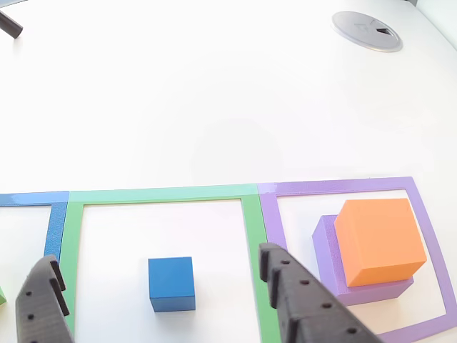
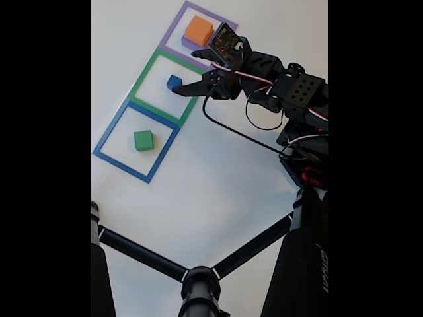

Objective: Tower of hanoi

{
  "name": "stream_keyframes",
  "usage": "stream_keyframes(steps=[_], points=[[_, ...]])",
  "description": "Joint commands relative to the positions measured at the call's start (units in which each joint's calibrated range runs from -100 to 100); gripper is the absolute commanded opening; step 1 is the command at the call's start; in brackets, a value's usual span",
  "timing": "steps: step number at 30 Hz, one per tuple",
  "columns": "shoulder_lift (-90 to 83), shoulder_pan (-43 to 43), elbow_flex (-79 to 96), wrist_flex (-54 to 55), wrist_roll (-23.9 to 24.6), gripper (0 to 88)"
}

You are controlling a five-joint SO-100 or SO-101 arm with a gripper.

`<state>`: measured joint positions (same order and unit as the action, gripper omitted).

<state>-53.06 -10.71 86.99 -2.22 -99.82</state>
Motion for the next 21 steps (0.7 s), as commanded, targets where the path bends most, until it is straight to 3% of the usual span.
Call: stream_keyframes(steps=[1, 21], points=[[5.06, -0.03, 0.65, 8.78, -0.18, 33.5], [51.73, 3.61, 0.38, 58.49, -0.18, 33.8]])
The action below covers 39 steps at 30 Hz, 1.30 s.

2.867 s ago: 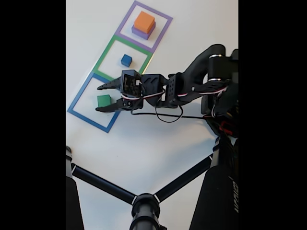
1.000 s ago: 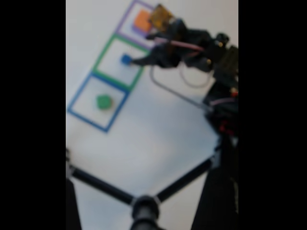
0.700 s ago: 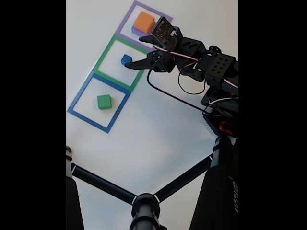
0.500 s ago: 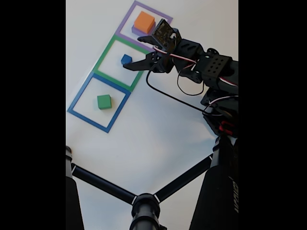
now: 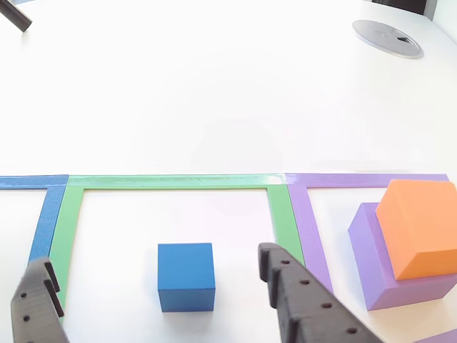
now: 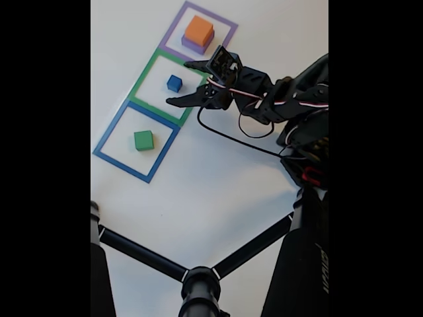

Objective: Tower of hanoi

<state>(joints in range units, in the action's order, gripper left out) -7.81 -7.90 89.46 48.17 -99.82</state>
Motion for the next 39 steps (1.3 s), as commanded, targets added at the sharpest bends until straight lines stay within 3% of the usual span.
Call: stream_keyframes(steps=[1, 7, 24, 39], points=[[8.58, 0.9, -2.74, 9.81, -0.18, 33.8], [18.43, 0.71, -7.46, 15.8, -0.18, 33.6], [30.3, 1.76, -14.37, 19.04, -0.18, 28.9], [31.75, 3.11, -14.92, 18.39, -0.18, 9.9]])
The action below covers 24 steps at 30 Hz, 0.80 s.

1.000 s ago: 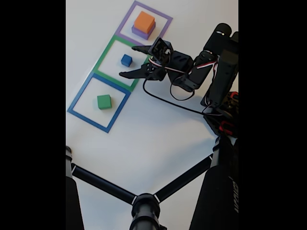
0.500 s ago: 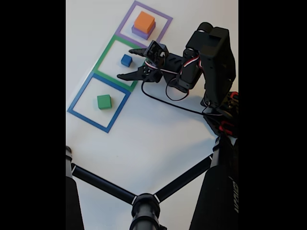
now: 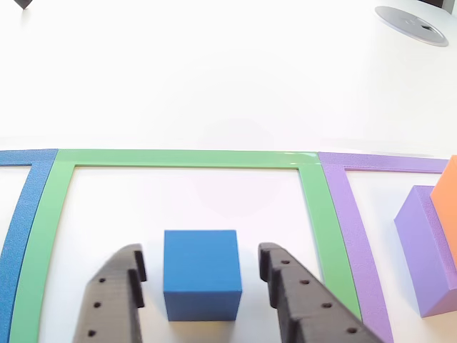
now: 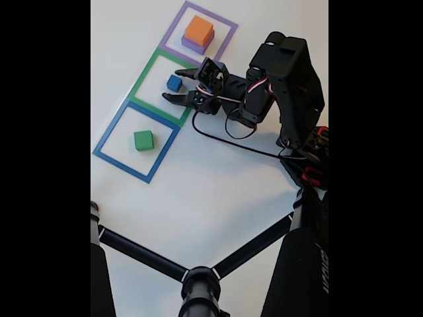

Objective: Tower of hanoi

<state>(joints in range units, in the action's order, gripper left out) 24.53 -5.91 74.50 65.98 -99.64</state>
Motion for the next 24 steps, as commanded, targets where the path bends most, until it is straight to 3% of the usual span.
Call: stream_keyframes(steps=[1, 17, 24], points=[[-0.58, 1.12, 0.13, 0.42, -0.36, 9.2], [-7.04, 1.6, 3.04, -2.01, -0.36, 3.6], [-25.7, 1.88, 6.04, -17.24, -0.36, 3.2]])
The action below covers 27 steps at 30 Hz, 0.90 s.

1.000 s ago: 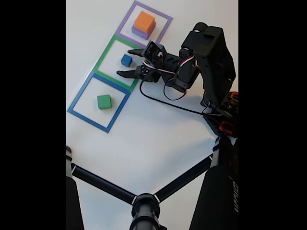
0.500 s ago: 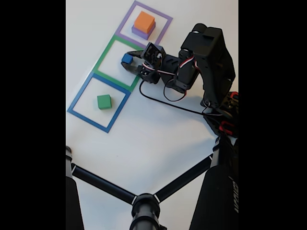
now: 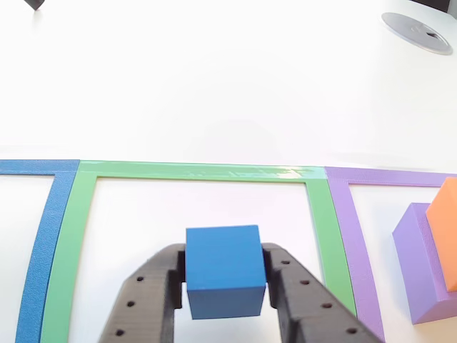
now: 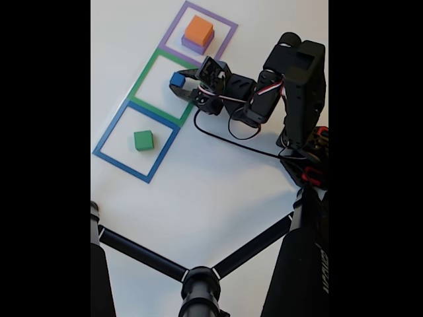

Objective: Tower of hanoi

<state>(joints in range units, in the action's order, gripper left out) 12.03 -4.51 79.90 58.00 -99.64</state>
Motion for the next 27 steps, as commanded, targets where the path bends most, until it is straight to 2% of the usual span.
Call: stream_keyframes(steps=[1, 4, 8, 14, 22, 27], points=[[-17.48, 0.38, 0.37, -14.11, -0.36, 3.2], [-30.24, -0.1, -2.08, -31.2, -0.36, 3.2], [-45.74, -0.29, -12.08, -61.81, -0.36, 3.0], [-53.01, 1.82, -34.08, -95.9, -0.36, 2.9], [-57.53, 7.86, -53.63, -120.43, -0.36, 2.5], [-60.6, 12.94, -58.08, -126.66, -0.36, 2.2]])
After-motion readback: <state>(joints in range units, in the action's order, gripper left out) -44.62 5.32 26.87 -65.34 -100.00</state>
